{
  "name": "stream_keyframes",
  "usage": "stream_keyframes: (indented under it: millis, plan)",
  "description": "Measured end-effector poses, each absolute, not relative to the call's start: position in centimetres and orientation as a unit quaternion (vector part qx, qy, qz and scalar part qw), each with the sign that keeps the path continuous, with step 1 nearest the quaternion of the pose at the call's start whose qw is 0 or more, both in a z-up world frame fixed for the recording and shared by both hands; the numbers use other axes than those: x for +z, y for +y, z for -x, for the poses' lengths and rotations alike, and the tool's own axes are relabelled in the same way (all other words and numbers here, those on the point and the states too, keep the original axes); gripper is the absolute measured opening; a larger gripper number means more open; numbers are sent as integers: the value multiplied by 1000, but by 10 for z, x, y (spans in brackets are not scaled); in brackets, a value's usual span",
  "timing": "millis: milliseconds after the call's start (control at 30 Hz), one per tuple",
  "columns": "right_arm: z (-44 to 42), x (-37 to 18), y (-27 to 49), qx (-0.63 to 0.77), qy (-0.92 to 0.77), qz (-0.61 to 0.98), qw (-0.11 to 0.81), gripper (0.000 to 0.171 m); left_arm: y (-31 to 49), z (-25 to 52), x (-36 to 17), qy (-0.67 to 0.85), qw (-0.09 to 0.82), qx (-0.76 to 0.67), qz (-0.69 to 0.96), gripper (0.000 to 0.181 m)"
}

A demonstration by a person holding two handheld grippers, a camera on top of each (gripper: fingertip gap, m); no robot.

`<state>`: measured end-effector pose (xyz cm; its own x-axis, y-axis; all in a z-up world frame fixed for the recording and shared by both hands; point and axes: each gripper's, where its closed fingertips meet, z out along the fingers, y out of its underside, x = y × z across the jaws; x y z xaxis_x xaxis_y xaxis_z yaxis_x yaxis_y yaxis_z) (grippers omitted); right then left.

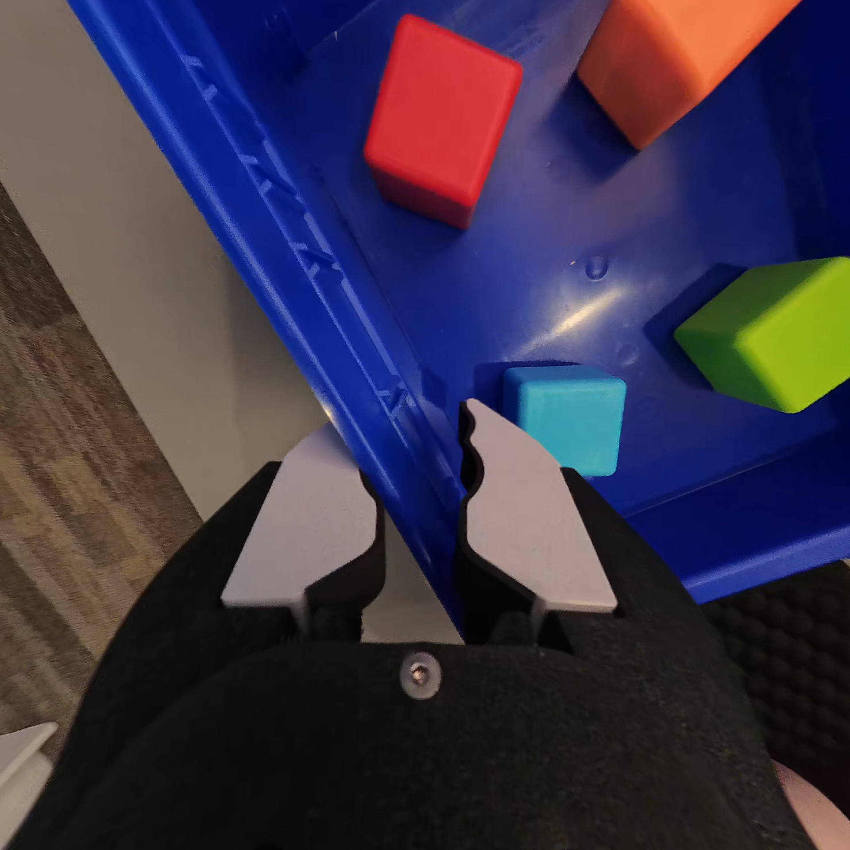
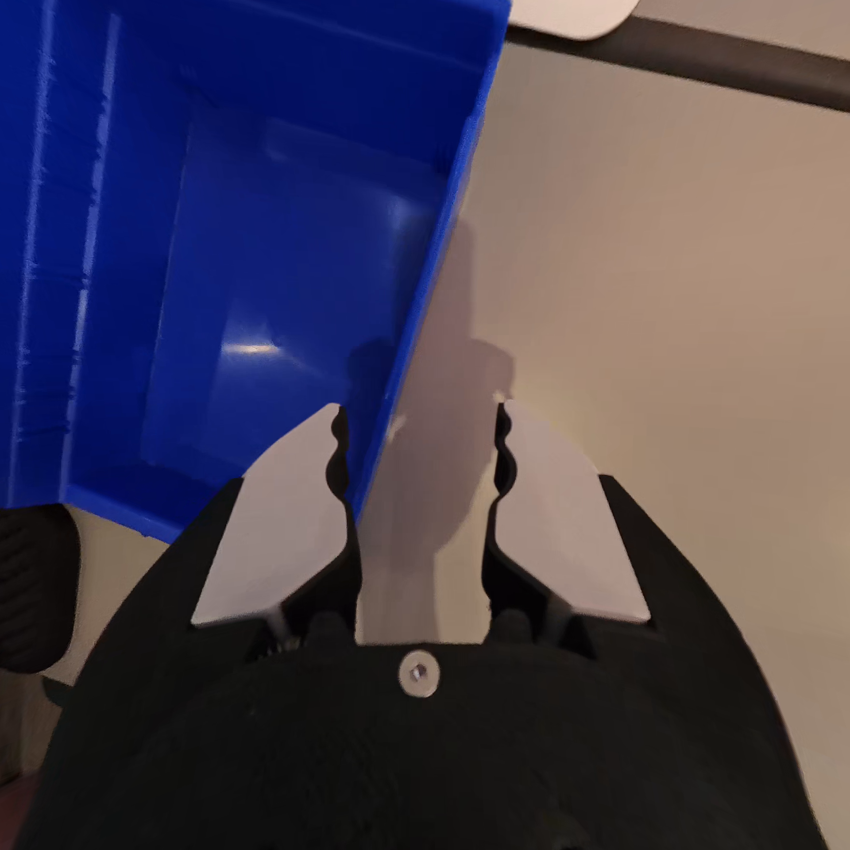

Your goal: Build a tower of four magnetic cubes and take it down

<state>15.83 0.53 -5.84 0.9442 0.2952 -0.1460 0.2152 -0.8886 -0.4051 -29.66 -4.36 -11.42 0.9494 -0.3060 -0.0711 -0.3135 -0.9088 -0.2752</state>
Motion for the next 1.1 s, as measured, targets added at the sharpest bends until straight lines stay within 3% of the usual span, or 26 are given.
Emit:
stream_keyframes:
  millis: [333, 367, 500, 633, 900, 1000, 1100]
  plan:
    - [-149, -111, 0, 47, -141, 983, 105, 64, -36, 271, -112, 211, 157, 2, 965, 25]
    - [-147, -115, -2, 46, -146, 984, 92, 61, -34, 272, -109, 209, 169, 1, 963, 27]
    - [-139, -128, -6, 52, -166, 984, 48, 13, -30, 267, -81, 164, 227, -51, 959, 31]
    - [-136, -128, -1, 84, -164, 983, 27, 10, -38, 276, -67, 154, 244, -36, 957, 33]
    - [-176, -128, 20, 97, -150, 984, 24, 7, -46, 265, -114, 160, 138, -56, 976, 33]
    - [-198, -128, 23, 104, -148, 983, 23, 7, -40, 272, -117, 149, 136, -16, 979, 12]
    - [-231, -129, 24, 101, -138, 985, 24, 7, -40, 270, -117, 112, 135, -50, 983, 7]
